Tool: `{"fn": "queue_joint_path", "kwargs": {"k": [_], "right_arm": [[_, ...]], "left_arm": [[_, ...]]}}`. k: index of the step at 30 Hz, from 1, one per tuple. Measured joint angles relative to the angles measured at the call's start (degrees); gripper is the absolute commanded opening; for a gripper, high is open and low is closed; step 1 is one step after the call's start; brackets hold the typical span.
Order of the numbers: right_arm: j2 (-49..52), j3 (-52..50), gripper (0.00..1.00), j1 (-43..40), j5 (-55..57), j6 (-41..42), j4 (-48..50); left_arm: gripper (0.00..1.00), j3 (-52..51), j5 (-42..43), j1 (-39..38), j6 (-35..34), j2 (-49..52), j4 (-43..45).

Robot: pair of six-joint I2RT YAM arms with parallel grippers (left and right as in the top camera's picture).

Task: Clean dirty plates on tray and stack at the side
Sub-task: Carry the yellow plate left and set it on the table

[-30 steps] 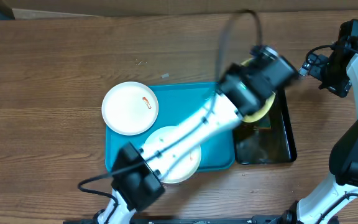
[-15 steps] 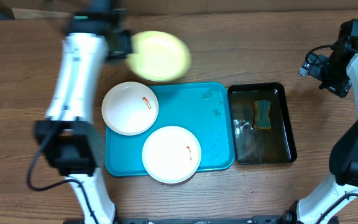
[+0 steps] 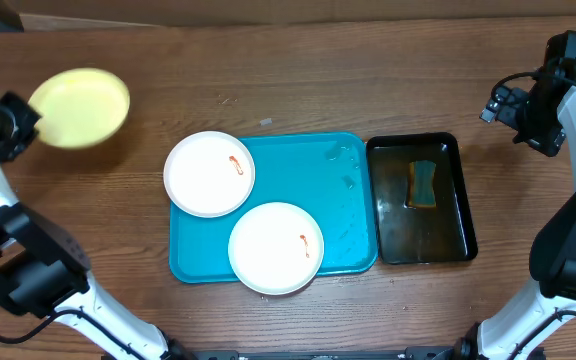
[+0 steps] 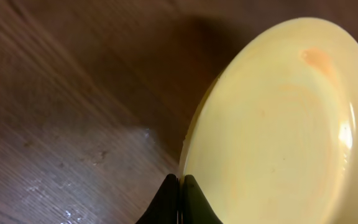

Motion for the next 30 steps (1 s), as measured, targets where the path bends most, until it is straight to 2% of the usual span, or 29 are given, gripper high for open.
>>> {"fn": "queue_joint_path", "kwargs": {"k": [8,9,10,11,12,15,23,30], "right_arm": [[0.00,0.02,1.00,0.00,0.02,0.02,0.02],[0.00,0.02,1.00,0.00,0.02,0.04,0.00],[0.00,0.02,1.00,0.00,0.00,0.02,0.00],[0.00,0.02,1.00,0.00,0.00,0.00,0.00],[0.00,0.02,1.00,0.00,-0.02,0.00,0.02],[0.00,0.02,1.00,0.00,0.02,0.00,0.02],[0.00,0.02,1.00,0.00,0.00,0.00,-0.04],[0.00,0.02,1.00,0.00,0.00,0.00,0.00]], "left_arm": [[0.05,-15.45,-1.60,0.09,0.02,0.00,10.75],[0.17,-16.13,-1.64,-0.02,0.02,0.00,11.26],[0.44,-16.46,-1.62,-0.07,0.07,0.00,11.50],[0.65,-16.50,-1.62,-0.11,0.48,0.00,11.82],[0.73,-16.50,-1.62,-0.11,0.61,0.00,12.35],[0.77,-16.50,-0.96,-0.11,3.04,0.00,12.31],[0.73,-10.03,3.06,-2.10,6.75,-0.74,2.75],[0.72,-7.37,6.05,-14.73,6.36,-14.91,-3.06]]}}
